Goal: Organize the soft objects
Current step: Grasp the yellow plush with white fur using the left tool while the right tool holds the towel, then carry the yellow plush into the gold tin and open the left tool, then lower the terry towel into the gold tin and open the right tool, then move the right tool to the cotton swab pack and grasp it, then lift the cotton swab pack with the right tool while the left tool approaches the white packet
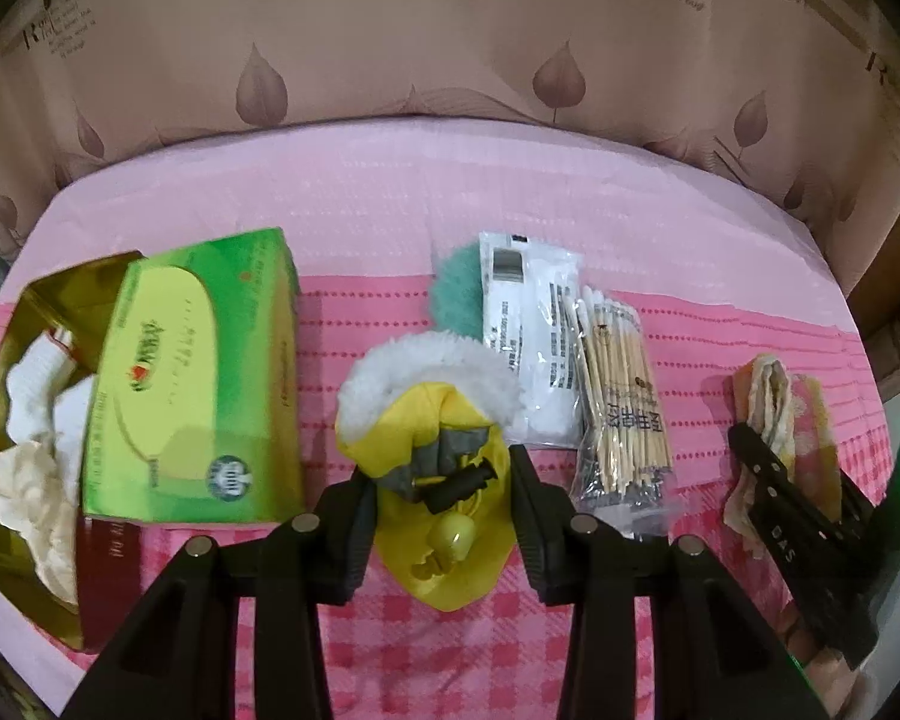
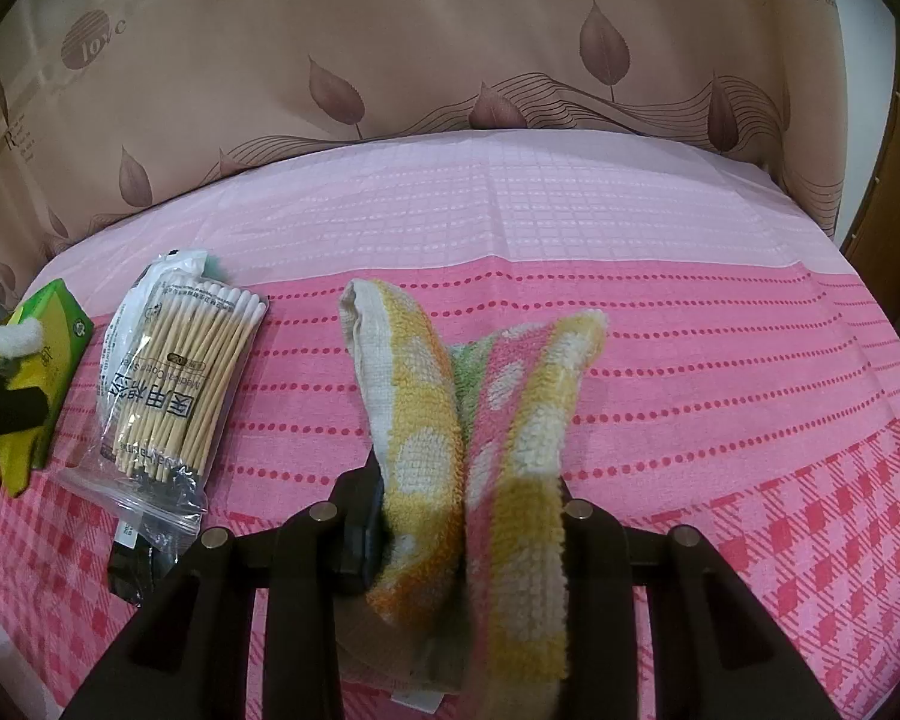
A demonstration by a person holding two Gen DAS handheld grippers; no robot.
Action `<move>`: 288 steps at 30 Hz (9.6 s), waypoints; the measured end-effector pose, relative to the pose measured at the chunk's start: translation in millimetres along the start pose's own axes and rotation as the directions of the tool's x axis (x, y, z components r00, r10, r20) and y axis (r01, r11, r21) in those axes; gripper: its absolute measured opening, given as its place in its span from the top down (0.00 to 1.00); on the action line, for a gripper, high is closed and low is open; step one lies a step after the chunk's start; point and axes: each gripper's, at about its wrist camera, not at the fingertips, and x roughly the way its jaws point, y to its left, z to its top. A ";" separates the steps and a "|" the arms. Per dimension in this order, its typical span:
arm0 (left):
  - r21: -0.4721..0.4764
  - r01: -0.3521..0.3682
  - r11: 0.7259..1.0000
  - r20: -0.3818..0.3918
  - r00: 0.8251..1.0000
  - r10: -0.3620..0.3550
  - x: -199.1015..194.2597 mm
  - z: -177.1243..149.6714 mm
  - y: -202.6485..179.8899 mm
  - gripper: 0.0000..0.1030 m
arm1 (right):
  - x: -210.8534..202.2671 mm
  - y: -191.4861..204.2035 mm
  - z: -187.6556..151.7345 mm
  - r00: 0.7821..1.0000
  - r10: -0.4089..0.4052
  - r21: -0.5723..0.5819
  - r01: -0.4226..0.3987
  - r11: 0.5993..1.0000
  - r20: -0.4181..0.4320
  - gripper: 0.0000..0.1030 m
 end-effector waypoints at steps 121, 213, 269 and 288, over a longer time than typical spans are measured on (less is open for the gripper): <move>-0.387 -0.163 0.908 0.249 0.929 0.273 -106.8 -82.4 327.7 0.44 | -100.8 229.6 18.5 0.960 0.279 -0.282 -0.266 0.922 0.006 0.75; -0.444 -0.230 0.866 0.179 0.924 0.337 -95.9 -86.5 339.8 0.44 | -40.3 139.7 50.5 0.998 0.004 -0.097 -0.009 0.995 -0.055 0.35; 0.042 -0.066 0.997 0.278 0.959 0.052 -113.6 -52.0 119.6 0.36 | -12.6 18.8 9.0 0.995 -0.104 -0.067 0.103 0.992 -0.011 0.71; 0.128 0.108 0.986 0.031 0.993 -0.113 2.8 22.2 -20.5 0.36 | -12.0 -7.1 5.4 0.997 -0.070 -0.011 0.070 0.997 -0.018 0.68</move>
